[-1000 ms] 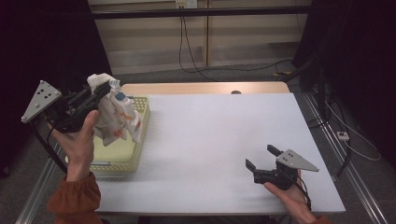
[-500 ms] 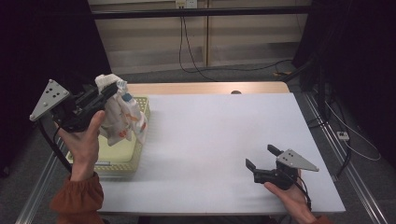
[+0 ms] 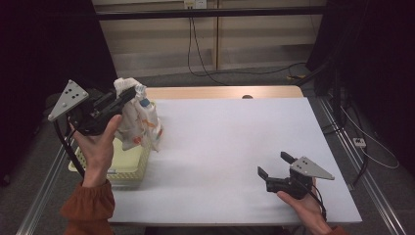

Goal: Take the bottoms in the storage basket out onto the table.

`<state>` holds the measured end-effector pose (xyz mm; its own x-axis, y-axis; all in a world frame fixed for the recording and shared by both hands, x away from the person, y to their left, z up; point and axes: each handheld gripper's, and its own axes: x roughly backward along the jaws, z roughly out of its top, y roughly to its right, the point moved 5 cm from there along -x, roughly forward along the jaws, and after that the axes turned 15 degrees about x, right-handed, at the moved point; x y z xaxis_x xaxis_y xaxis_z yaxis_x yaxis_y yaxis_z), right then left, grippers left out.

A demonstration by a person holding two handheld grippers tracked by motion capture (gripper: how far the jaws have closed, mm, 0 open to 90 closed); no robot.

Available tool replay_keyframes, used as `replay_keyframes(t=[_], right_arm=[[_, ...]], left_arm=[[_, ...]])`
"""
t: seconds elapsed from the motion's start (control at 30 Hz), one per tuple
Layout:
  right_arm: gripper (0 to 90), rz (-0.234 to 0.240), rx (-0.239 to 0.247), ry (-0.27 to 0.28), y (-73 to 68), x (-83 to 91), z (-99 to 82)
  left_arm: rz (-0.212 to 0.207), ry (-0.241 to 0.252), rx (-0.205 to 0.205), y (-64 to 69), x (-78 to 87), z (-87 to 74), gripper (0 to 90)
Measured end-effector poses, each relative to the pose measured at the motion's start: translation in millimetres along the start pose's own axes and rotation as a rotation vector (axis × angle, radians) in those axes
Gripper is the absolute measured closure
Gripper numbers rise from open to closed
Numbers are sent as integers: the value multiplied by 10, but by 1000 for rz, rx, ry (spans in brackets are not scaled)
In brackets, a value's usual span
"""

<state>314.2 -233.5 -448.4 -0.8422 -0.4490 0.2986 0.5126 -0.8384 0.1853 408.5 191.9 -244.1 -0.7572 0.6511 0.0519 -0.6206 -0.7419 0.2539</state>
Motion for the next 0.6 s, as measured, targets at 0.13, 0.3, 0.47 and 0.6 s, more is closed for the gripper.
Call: replay_keyframes(t=[0.13,0.3,0.47,0.6], right_arm=[[38,2,6,0,-2,5,-1],[38,4,7,-2,-3,1,-3],[38,4,5,-1,-2,2,-2],[38,5,7,0,-3,2,-2]], left_arm=[[-2,-4,-4,42,-58,-12,798],[-14,-12,-4,90,-129,-18,798],[-30,-18,8,119,-197,-37,798],[-43,-25,13,150,-249,-55,798]])
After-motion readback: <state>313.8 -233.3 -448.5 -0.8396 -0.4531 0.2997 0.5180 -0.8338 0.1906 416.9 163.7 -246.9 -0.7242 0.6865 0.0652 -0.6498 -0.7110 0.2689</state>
